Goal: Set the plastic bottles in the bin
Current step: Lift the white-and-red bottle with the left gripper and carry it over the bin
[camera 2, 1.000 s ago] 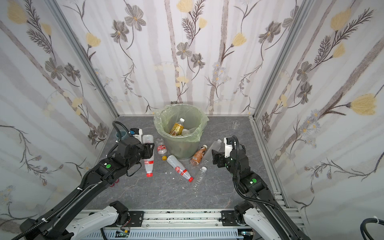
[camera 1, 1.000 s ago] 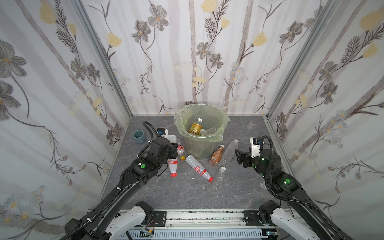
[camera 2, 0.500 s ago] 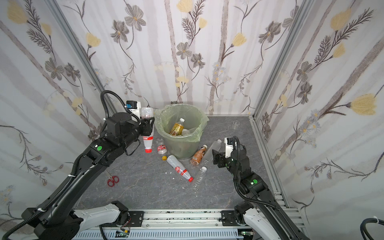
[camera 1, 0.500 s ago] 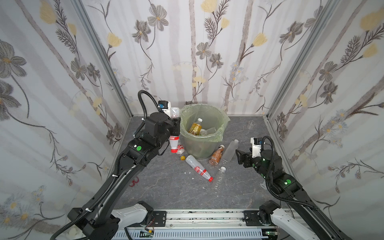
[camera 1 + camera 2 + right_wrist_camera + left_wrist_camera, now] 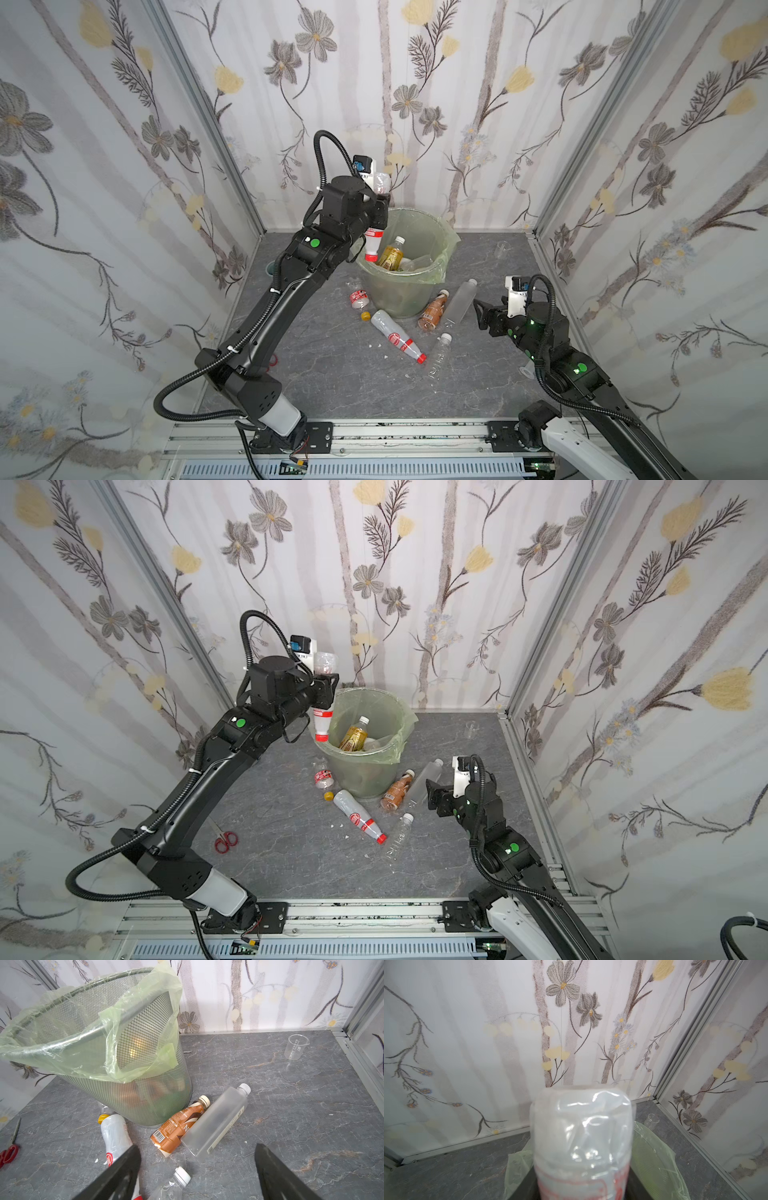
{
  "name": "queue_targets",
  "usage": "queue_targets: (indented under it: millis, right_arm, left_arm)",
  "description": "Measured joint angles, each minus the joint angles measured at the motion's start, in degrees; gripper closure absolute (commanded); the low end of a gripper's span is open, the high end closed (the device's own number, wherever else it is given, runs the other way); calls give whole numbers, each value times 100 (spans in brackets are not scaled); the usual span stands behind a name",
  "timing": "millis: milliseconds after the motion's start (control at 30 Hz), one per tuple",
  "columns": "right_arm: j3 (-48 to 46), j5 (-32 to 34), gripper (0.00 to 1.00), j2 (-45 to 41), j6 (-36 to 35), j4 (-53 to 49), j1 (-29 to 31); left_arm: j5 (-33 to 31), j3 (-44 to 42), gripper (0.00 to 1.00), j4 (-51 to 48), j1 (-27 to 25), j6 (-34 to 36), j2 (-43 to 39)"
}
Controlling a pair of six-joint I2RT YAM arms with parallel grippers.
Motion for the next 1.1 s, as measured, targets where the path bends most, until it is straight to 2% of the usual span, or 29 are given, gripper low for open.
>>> queue_targets:
  millis: [200, 400, 1100]
  right_arm:
    - [-87, 22, 13, -291, 39, -136, 0]
    - [-179, 42, 13, -457, 90, -289, 0]
    - [-188, 39, 14, -481, 109, -299, 0]
  left_arm:
    - [-24, 656, 49, 70, 7, 96, 778]
    - [-120, 848, 48, 107, 7, 114, 1189]
    - [-264, 92, 43, 186, 66, -79, 1381]
